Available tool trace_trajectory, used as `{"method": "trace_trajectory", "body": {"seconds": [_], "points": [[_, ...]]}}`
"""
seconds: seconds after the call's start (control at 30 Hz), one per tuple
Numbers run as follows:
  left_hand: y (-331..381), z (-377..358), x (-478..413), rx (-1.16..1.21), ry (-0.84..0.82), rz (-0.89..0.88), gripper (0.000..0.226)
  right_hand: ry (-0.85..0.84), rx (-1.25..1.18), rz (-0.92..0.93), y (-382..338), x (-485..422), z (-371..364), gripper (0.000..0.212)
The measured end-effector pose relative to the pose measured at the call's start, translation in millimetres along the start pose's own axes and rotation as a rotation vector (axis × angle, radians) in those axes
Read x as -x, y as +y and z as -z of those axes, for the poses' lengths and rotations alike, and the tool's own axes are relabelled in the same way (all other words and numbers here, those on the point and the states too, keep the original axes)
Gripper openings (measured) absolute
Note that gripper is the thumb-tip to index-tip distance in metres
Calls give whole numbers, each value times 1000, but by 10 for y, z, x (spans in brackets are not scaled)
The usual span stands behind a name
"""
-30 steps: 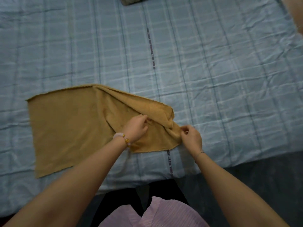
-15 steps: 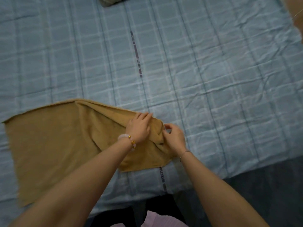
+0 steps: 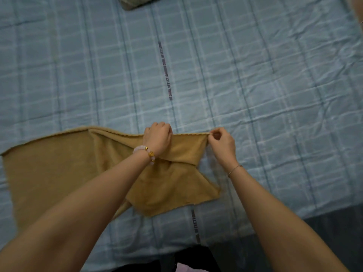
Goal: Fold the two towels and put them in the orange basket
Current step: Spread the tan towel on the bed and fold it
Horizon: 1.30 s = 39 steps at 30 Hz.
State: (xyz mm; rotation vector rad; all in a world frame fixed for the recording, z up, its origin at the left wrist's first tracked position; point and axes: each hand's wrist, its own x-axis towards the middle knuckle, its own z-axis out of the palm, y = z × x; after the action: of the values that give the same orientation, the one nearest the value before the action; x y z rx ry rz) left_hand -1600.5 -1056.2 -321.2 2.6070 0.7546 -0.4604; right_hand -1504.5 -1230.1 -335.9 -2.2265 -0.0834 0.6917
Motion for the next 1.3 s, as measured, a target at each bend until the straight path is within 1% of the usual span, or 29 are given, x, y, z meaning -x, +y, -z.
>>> {"method": "trace_trajectory", "body": {"seconds": [0.1, 0.27, 0.43, 0.67, 0.73, 0.9, 0.97, 1.03, 1.13, 1.2, 1.3], "points": [[53, 129, -289, 19, 38, -39, 21, -7, 20, 18, -159, -268, 98, 11], [125, 240, -782, 0, 67, -76, 20, 1, 154, 41, -283, -742, 181, 14], [93, 185, -1210, -34, 59, -49, 18, 8, 242, 40, -396, -1120, 166, 14], [-81, 54, -1421, -60, 65, -39, 20, 37, 360, 23, -451, -1422, -37, 9], [-100, 36, -1398, -40, 71, -34, 21, 56, 354, 42, -410, -1415, -90, 12], [-127, 10, -1034, 96, 185, -4, 22, 123, 265, 107, -247, -1112, -82, 23], [-118, -52, -748, 130, 211, 1, 20, 162, 220, 106, -115, -890, -40, 21], [-86, -174, -372, 140, 225, -25, 18, 173, 179, 66, 52, -623, -12, 15], [-16, -472, 251, 117, 196, -96, 20, 76, 219, -11, 334, -207, -8, 13], [0, -680, 612, 58, 145, -120, 20, -9, 253, -52, 489, 31, -12, 16], [-63, -849, 979, 15, 92, -120, 13, -83, 289, -61, 670, 258, -2, 21]]}}
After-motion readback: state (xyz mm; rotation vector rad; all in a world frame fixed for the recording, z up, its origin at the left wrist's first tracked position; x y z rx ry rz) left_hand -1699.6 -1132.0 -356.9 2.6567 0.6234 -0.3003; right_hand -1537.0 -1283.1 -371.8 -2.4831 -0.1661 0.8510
